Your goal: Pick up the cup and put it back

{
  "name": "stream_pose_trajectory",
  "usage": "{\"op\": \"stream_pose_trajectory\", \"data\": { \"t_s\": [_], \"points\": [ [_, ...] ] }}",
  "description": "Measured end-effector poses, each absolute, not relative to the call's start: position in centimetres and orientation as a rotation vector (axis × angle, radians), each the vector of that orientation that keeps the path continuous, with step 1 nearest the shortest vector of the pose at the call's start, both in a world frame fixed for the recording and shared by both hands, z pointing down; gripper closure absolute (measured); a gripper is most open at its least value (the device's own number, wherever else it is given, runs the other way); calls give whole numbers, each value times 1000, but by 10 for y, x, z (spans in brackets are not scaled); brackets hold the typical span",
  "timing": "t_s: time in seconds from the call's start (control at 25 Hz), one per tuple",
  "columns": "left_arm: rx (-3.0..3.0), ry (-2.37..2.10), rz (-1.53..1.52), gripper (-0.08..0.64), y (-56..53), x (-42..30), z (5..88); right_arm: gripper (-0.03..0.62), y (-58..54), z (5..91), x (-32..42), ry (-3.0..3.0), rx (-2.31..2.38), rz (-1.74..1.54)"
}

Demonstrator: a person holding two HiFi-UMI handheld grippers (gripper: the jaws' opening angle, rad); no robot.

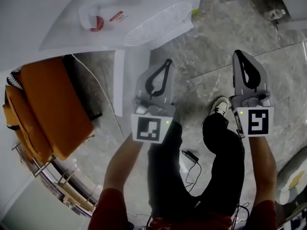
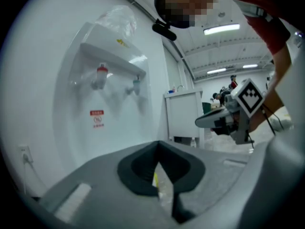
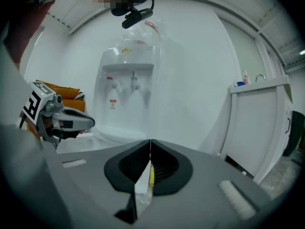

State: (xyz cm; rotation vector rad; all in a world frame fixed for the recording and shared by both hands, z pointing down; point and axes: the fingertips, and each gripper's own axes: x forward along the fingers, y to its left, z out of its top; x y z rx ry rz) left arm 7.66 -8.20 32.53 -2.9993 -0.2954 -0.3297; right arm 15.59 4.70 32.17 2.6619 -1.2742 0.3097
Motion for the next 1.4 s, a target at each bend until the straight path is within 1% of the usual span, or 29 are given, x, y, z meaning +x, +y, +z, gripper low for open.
{"op": "stream_pose_trajectory", "data": {
  "t_s": [0.12,0.28,0.56,0.72,0.88,1.08,1.4],
  "points": [
    [-3001,-306,-282,560,-88,86,393,589,40,385,165,-1303,2704,296],
    [-3019,-283,-175,560,-101,105,464,589,20,464,172,-1371,2652,287],
    [-3052,-205,-173,560,-133,130,564,589,-32,570,180,-1564,2549,339],
    [-3030,-177,-76,560,-147,135,587,591,-42,609,200,-1466,2603,304],
    [-3037,-141,-90,560,-161,137,609,591,-55,650,204,-1434,2595,350],
    [-3089,-126,-103,560,-163,141,624,589,-61,662,190,-1495,2520,285],
    [-3110,-99,-139,560,-169,138,644,590,-65,672,193,-1532,2543,306]
  ]
}}
